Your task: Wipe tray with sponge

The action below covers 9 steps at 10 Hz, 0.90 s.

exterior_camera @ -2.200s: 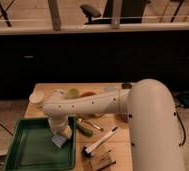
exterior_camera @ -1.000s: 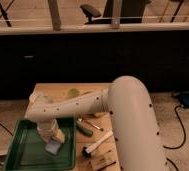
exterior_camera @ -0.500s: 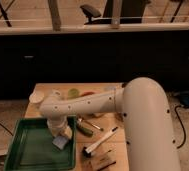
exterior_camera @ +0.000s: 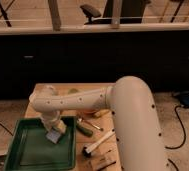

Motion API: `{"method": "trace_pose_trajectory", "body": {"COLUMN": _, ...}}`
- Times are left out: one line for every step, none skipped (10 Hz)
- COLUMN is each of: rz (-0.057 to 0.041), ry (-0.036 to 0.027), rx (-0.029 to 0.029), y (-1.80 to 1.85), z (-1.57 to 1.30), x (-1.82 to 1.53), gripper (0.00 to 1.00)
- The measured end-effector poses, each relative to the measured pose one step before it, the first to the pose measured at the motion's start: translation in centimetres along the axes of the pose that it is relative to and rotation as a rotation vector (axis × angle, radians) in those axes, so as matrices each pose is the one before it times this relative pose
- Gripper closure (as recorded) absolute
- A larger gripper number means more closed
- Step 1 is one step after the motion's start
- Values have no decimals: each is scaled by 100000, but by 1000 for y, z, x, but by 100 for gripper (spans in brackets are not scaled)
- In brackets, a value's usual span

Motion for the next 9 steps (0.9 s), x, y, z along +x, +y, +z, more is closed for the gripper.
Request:
{"method": "trace_pose_trajectory", "body": {"rz": -4077, "ry": -1117, "rx": -886, "y": -799, "z": 258, "x": -561, "gripper": 100}}
{"method": "trace_pose_trajectory", "body": {"rz": -3789, "ry": -1422, "rx": -1238, "y": -66, "z": 296, "x": -946, "gripper": 100}}
{"method": "trace_pose_trajectory", "body": {"rz": -1836, "ry": -1024, "rx": -602, "y": 75, "z": 179, "x": -796, "gripper": 100}}
{"method": "trace_pose_trajectory", "body": {"rz": -1865, "ry": -1436, "rx": -832, "y": 327, "z": 302, "x": -1118, "gripper": 100}}
{"method": "trace_pose_trajectory", "body": {"rz": -1430, "ry": -1613, "rx": -733, "y": 599, "z": 281, "x": -1147, "gripper": 100}}
{"method": "trace_pose_trajectory", "body": {"rz": 186, "ry": -1260, "rx": -761, "y": 1121, "z": 277, "x": -627, "gripper": 100}}
{"method": "trace_pose_trajectory", "body": {"rz": 1813, "ry": -467, "rx": -658, "y": 1353, "z": 120, "x": -123, "gripper": 100}}
{"method": "trace_pose_trajectory", "body": {"rz": 2781, "ry": 10, "rx": -626, "y": 1713, "z": -38, "x": 93, "gripper": 100}}
{"method": "trace_pose_trajectory", "body": {"rz": 3522, "ry": 671, "rx": -97, "y": 1544, "z": -144, "x": 533, "gripper": 100}}
